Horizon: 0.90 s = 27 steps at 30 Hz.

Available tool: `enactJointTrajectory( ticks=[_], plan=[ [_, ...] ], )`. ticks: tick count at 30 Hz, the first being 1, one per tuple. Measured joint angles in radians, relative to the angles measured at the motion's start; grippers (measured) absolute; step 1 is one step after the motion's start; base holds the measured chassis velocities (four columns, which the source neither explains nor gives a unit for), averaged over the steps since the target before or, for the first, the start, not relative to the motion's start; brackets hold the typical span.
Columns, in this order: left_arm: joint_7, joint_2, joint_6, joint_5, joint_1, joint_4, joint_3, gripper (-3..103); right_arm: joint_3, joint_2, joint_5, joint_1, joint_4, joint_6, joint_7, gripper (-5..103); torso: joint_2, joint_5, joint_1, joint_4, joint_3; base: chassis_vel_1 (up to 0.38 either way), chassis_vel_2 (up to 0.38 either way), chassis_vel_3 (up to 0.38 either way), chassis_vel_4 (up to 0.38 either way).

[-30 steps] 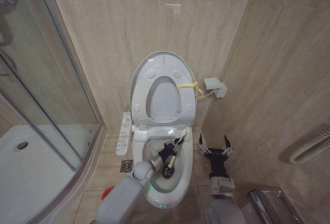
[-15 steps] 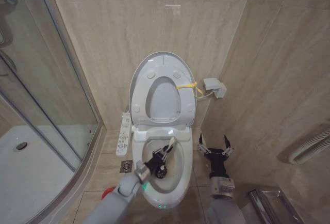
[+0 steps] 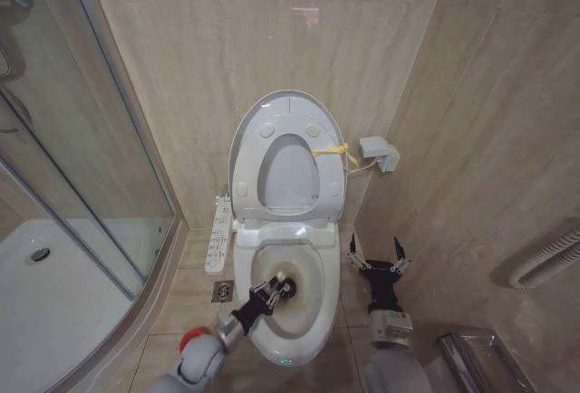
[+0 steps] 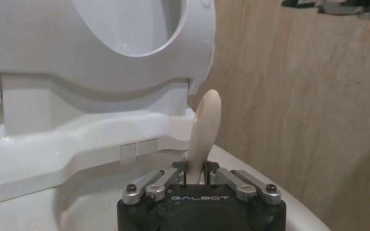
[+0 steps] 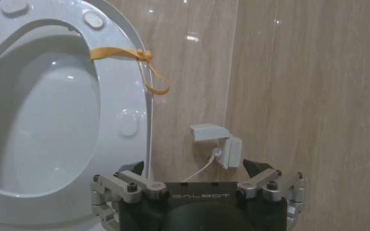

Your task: Open the toilet lid, clean the toilet bowl with a toilet brush, close the toilet lid, and flush.

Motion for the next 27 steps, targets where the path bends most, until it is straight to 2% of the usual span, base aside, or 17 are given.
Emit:
enactJointTrajectory(
  ticks=[8, 12, 16, 19, 27],
  plan=[
    [0.0, 0.094, -0.012, -0.006, 0.115, -0.103, -0.027, 16, 0.0, 0.0, 0.0, 0.0, 0.0, 0.0, 0.0, 100, 0.0, -0.0001, 0.0, 0.0001, 0.0, 0.0, 0.0, 0.0, 0.0],
    [0.003, 0.122, -0.023, -0.006, 0.131, -0.116, -0.025, 16, 0.0, 0.0, 0.0, 0.0, 0.0, 0.0, 0.0, 100, 0.0, -0.0001, 0.0, 0.0004, 0.0, 0.0, 0.0, 0.0, 0.0],
    [0.012, 0.109, -0.03, -0.014, 0.087, -0.098, -0.021, 16, 0.0, 0.0, 0.0, 0.0, 0.0, 0.0, 0.0, 100, 0.0, -0.0001, 0.0, -0.0001, 0.0, 0.0, 0.0, 0.0, 0.0],
    [0.051, 0.074, -0.041, -0.03, 0.021, -0.069, -0.017, 16, 0.0, 0.0, 0.0, 0.0, 0.0, 0.0, 0.0, 100, 0.0, -0.0002, 0.0, -0.0004, 0.0, 0.0, 0.0, 0.0, 0.0],
    [0.057, -0.003, -0.038, -0.053, -0.094, -0.004, 0.027, 16, 0.0, 0.0, 0.0, 0.0, 0.0, 0.0, 0.0, 100, 0.0, 0.0001, 0.0, -0.0001, 0.0, 0.0, 0.0, 0.0, 0.0]
  ],
)
